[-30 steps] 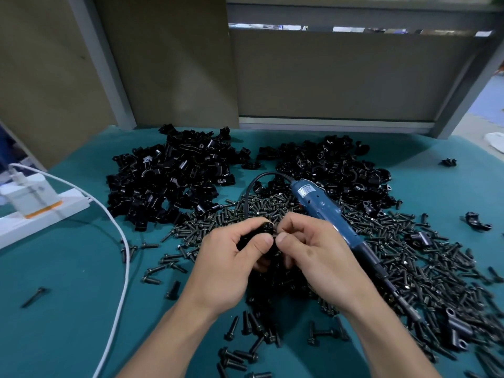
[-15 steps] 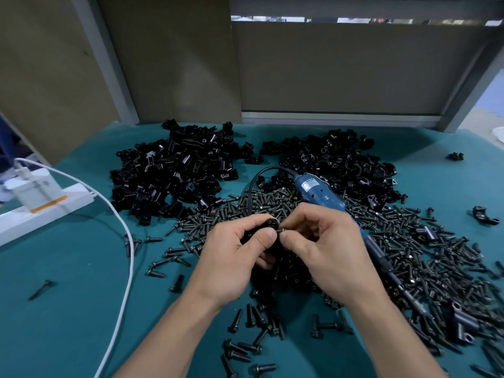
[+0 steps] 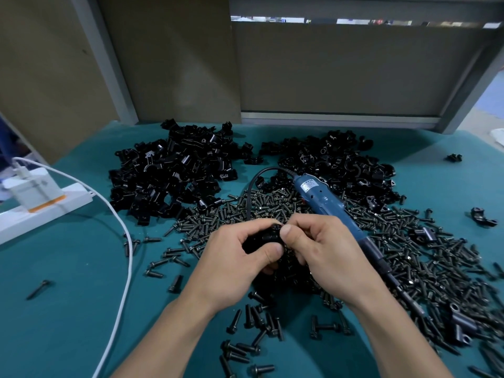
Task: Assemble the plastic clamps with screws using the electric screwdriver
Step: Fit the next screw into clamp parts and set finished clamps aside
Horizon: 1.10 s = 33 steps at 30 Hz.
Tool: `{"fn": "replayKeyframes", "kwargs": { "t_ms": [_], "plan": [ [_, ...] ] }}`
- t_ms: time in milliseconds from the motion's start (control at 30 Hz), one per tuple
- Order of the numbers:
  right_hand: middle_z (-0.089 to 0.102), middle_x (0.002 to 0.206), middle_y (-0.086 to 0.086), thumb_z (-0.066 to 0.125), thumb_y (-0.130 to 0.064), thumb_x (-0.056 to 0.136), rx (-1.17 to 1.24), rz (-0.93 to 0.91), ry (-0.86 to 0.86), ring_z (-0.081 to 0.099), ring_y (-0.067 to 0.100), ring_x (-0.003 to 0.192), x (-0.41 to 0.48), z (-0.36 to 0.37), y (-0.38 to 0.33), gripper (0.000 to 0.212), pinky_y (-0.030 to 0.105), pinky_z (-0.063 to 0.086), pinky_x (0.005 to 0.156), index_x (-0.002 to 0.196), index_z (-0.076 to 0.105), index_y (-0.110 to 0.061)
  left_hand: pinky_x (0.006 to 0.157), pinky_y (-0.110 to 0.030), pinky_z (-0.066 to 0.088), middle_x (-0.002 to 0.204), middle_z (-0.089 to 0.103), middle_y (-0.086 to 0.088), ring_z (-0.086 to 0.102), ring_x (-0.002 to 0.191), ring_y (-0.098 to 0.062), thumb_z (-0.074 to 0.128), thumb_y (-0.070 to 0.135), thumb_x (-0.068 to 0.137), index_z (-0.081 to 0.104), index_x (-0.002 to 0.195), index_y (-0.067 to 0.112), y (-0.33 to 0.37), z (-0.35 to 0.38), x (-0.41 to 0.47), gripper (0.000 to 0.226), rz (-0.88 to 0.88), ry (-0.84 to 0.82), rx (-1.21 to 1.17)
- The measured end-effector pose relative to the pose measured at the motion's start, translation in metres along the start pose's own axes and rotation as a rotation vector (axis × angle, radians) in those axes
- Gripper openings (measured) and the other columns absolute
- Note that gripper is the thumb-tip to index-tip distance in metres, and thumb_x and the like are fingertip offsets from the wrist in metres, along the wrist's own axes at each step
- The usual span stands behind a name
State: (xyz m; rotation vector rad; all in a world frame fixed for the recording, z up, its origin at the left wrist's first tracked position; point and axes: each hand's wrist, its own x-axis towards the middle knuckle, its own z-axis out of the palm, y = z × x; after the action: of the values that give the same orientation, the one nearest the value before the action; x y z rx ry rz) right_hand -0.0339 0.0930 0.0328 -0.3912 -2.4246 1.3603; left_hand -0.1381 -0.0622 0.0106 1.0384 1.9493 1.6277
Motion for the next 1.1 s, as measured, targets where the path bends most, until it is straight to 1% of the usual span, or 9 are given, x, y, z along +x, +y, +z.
{"fn": "replayKeyframes", "kwargs": {
  "t_ms": [200,267,400,467,600,767,900,1033,1100],
  "plan": [
    [0.034,0.046,-0.011,0.051,-0.048,0.102,-0.046,0.034,0.044,0.030,0.007,0.045,-0.001,0.011,-0.003,0.055,0.022,0.026,0.046,0.055,0.042,-0.020,0.073,-0.045,0.064,0.089,0.080,0.003,0.076,0.077,-0.017,0.072,0.027,0.088,0.078,0.112,0.036,0.002,0.002,0.001,0.027,0.014,0.035,0.000],
    [0.049,0.049,-0.008,0.055,-0.049,0.101,-0.003,0.004,0.082,0.039,0.004,0.045,-0.002,0.009,-0.005,0.046,0.020,0.032,0.047,0.062,0.055,-0.024,0.071,-0.046,0.063,0.084,0.078,0.000,0.074,0.074,-0.023,0.070,0.024,0.090,0.078,0.104,0.036,0.003,0.002,0.001,0.021,0.044,0.051,0.002],
    [0.064,0.064,0.004,0.062,-0.021,0.099,0.042,-0.052,0.059,0.053,0.017,0.056,-0.003,0.004,-0.007,0.012,0.033,0.045,0.056,0.090,0.066,-0.028,0.071,-0.036,0.063,0.088,0.080,0.003,0.077,0.078,-0.019,0.073,0.021,0.089,0.079,0.108,0.036,0.002,0.002,0.001,0.025,0.018,0.110,-0.044],
    [0.065,0.064,0.002,0.059,-0.021,0.101,-0.008,-0.049,0.072,0.050,0.009,0.052,-0.002,0.010,-0.005,0.018,0.026,0.042,0.051,0.085,0.063,-0.029,0.070,-0.030,0.062,0.089,0.080,0.004,0.077,0.079,-0.018,0.073,0.015,0.091,0.080,0.108,0.033,0.002,0.002,-0.001,0.026,0.031,0.103,-0.054],
    [0.064,0.060,0.001,0.049,-0.040,0.107,-0.072,0.024,0.110,0.049,0.002,0.048,-0.003,0.017,-0.007,0.043,0.018,0.038,0.048,0.068,0.056,-0.022,0.077,-0.043,0.063,0.091,0.080,0.005,0.076,0.082,-0.024,0.074,0.014,0.090,0.077,0.099,0.053,0.004,0.002,0.000,0.040,0.034,0.117,-0.026],
    [0.065,0.063,-0.003,0.056,-0.025,0.104,-0.031,-0.028,0.031,0.048,0.002,0.052,-0.004,0.009,-0.007,0.017,0.019,0.038,0.050,0.087,0.058,-0.028,0.074,-0.034,0.064,0.090,0.081,0.003,0.078,0.081,-0.020,0.072,0.015,0.090,0.079,0.105,0.039,0.006,0.002,0.000,0.029,0.016,0.102,-0.081],
    [0.064,0.061,0.003,0.050,-0.036,0.106,-0.069,-0.001,0.073,0.047,0.003,0.048,-0.003,0.014,-0.008,0.035,0.020,0.037,0.047,0.075,0.057,-0.021,0.070,-0.035,0.064,0.086,0.079,-0.001,0.076,0.077,-0.024,0.071,0.013,0.089,0.080,0.102,0.035,0.007,0.004,0.000,0.027,0.030,0.091,-0.083],
    [0.062,0.059,-0.004,0.056,-0.027,0.103,-0.018,-0.025,0.014,0.046,0.002,0.051,-0.005,0.004,-0.007,0.018,0.019,0.038,0.050,0.085,0.059,-0.025,0.068,-0.027,0.061,0.088,0.081,0.000,0.077,0.077,-0.015,0.072,0.010,0.092,0.080,0.104,0.035,0.007,0.004,0.000,0.029,0.024,0.070,-0.100],
    [0.059,0.059,-0.002,0.056,-0.029,0.104,-0.085,-0.044,0.065,0.046,0.004,0.051,-0.003,0.010,-0.005,0.028,0.027,0.040,0.050,0.076,0.056,-0.025,0.069,-0.025,0.061,0.091,0.081,0.005,0.077,0.079,-0.012,0.071,0.013,0.090,0.080,0.103,0.045,0.009,0.005,-0.001,0.035,0.046,0.052,-0.092]
  ]
}}
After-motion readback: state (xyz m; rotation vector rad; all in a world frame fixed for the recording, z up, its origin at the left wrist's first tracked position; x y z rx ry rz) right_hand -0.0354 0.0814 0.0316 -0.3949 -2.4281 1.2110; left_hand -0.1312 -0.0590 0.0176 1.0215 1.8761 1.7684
